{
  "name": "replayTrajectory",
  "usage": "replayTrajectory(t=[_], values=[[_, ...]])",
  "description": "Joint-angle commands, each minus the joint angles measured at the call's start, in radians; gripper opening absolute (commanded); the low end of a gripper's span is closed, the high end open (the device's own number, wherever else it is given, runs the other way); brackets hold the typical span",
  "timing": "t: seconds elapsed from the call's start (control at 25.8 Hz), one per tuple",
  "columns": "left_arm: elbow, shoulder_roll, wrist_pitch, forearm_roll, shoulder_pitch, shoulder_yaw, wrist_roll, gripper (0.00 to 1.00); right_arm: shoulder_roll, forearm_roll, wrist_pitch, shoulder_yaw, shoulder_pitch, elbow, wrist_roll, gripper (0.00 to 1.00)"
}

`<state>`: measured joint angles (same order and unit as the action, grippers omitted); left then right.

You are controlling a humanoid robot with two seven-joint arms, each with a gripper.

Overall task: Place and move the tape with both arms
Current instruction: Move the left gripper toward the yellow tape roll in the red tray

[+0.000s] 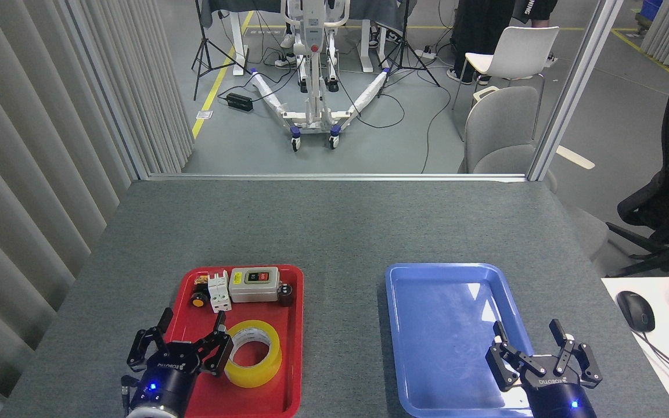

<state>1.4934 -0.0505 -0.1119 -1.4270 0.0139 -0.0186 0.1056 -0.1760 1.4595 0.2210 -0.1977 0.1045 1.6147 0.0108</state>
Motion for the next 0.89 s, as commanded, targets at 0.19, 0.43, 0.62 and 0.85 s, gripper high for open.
replayTrajectory(t=[0.19, 0.43, 0.62, 0.85], values=[[0.010, 0.005, 0.001, 0.014, 0.000, -0.018, -0.001, 1.00, -0.002, -0.001, 0.000, 0.000, 0.000, -0.012, 0.000, 1.00], [0.019, 0.000, -0.006, 0.017, -0.005, -0.018, -0.006, 1.00, 0.000, -0.001, 0.000, 0.000, -0.002, -0.012, 0.000, 1.00], [0.025, -0.003, 0.000, 0.017, -0.005, -0.018, -0.012, 1.00, 0.000, -0.001, 0.000, 0.000, -0.003, -0.012, 0.000, 1.00], [0.079, 0.011, 0.067, 0.080, 0.000, -0.014, -0.017, 1.00, -0.004, 0.001, 0.000, 0.001, -0.003, -0.012, 0.001, 1.00]])
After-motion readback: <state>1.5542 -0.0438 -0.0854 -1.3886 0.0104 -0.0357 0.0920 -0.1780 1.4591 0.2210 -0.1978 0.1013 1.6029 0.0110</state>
